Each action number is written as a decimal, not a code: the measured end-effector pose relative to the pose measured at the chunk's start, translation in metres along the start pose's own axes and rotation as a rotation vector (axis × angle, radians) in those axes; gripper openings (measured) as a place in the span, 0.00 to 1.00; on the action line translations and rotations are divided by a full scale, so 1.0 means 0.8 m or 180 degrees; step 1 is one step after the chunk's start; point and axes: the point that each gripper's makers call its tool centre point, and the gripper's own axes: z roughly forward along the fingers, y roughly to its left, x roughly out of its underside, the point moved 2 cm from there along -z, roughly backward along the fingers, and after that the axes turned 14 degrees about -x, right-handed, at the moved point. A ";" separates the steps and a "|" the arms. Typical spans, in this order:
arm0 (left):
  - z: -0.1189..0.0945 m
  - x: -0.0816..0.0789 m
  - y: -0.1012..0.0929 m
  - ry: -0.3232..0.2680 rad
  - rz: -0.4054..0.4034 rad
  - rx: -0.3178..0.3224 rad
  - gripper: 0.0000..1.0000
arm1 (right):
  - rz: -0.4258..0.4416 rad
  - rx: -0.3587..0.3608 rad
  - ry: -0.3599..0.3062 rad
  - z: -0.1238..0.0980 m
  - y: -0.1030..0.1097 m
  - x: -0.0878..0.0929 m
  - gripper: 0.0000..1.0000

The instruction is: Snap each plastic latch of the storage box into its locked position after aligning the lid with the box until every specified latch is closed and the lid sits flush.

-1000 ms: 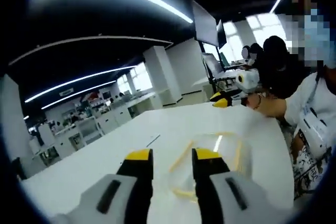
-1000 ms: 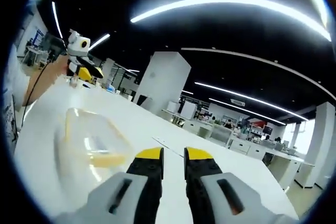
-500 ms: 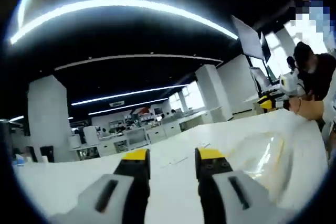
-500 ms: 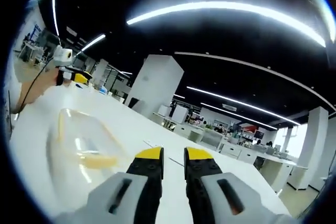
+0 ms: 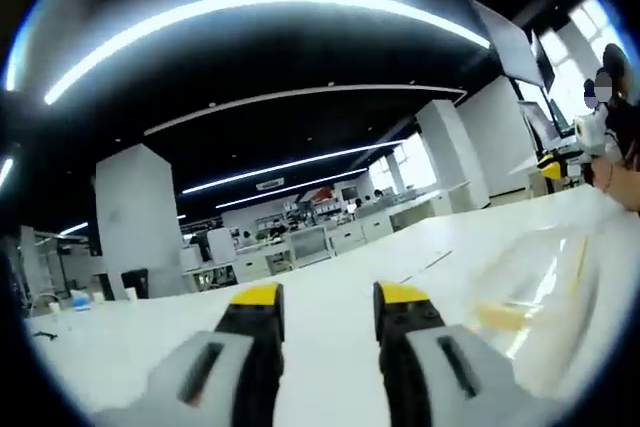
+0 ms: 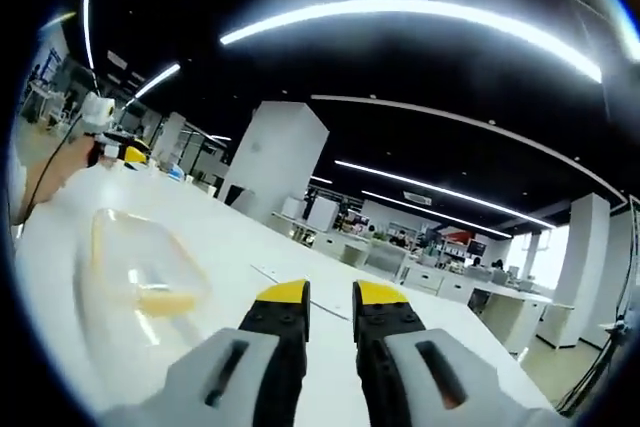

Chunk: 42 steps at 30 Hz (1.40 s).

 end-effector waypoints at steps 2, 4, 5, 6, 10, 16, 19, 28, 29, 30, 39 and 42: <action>0.000 -0.002 0.002 -0.0021 -0.0007 -0.0021 0.35 | 0.0028 0.0073 -0.0013 -0.003 -0.008 0.001 0.18; 0.000 -0.003 0.003 -0.0027 -0.0023 -0.0031 0.35 | 0.0063 0.0125 -0.0011 -0.004 -0.011 0.003 0.18; 0.000 -0.003 0.002 -0.0029 -0.0023 -0.0025 0.35 | 0.0077 0.0139 -0.0003 -0.004 -0.014 0.004 0.18; 0.000 -0.004 0.002 -0.0027 -0.0022 -0.0020 0.35 | 0.0090 0.0158 0.0007 -0.005 -0.015 0.006 0.18; -0.002 -0.008 0.000 -0.0061 -0.0075 -0.0017 0.35 | 0.0106 0.0203 0.0020 -0.007 -0.018 0.007 0.19; -0.002 -0.008 -0.001 -0.0055 -0.0120 -0.0034 0.35 | 0.0106 0.0253 -0.0021 -0.010 -0.022 0.004 0.19; 0.001 -0.001 -0.007 0.0008 -0.0133 0.0001 0.35 | 0.0092 0.0281 -0.0029 -0.009 -0.025 0.005 0.19; 0.010 0.022 -0.021 0.0225 -0.0079 0.0067 0.35 | 0.0080 0.0392 0.0124 -0.003 -0.037 0.027 0.19; 0.011 0.024 -0.020 0.0235 -0.0083 0.0059 0.35 | 0.0080 0.0408 0.0144 -0.004 -0.038 0.029 0.19; 0.011 0.025 -0.019 0.0246 -0.0096 0.0047 0.35 | 0.0080 0.0416 0.0152 -0.004 -0.039 0.030 0.19; 0.012 0.025 -0.016 0.0239 -0.0200 -0.0054 0.35 | 0.0179 0.0410 0.0027 -0.011 -0.049 0.025 0.19; 0.006 0.010 -0.011 0.0091 -0.0309 -0.0127 0.35 | 0.0201 0.0347 -0.0013 -0.010 -0.046 0.023 0.19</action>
